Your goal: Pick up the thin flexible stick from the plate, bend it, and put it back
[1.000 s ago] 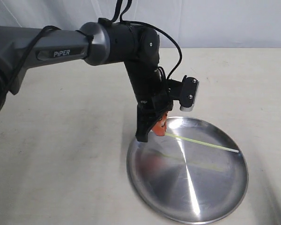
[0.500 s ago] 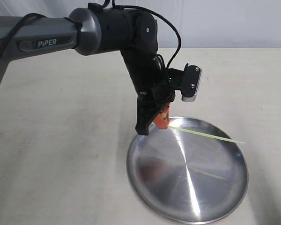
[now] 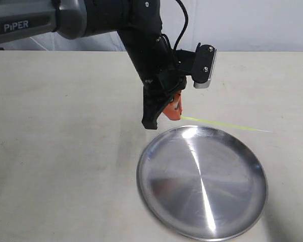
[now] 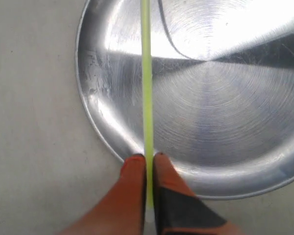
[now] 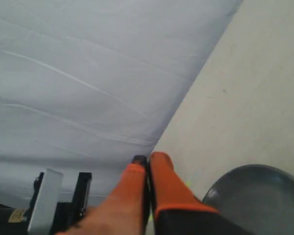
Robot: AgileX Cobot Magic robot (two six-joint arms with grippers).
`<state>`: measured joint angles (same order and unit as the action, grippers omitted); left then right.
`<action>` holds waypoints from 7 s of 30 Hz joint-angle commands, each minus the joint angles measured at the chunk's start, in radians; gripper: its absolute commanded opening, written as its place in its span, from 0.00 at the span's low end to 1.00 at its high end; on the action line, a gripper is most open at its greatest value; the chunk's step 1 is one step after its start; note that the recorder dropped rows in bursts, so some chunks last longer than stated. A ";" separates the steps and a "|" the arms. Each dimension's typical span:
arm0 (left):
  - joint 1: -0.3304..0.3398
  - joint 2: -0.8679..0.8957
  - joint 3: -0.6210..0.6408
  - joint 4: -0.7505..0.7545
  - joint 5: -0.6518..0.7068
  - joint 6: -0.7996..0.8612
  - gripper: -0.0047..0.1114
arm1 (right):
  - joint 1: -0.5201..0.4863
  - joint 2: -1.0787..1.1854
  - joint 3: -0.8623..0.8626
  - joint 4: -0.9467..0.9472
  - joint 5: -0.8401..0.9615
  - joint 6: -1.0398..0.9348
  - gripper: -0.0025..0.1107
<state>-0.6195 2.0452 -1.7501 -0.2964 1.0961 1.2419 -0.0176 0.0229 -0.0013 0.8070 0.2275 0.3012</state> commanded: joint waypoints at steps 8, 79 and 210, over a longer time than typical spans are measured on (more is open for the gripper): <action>0.003 -0.075 0.003 -0.002 -0.024 -0.035 0.04 | -0.004 0.017 0.001 0.128 0.093 -0.031 0.69; -0.001 -0.146 0.003 -0.100 -0.070 -0.100 0.04 | -0.004 0.571 -0.219 0.937 0.106 -0.954 0.63; -0.083 -0.324 0.003 -0.082 0.001 -0.324 0.04 | 0.234 1.003 -0.659 0.937 0.113 -1.055 0.01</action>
<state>-0.6986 1.7428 -1.7484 -0.3243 1.1294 0.9187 0.1974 1.0075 -0.6539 1.7544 0.3574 -0.7820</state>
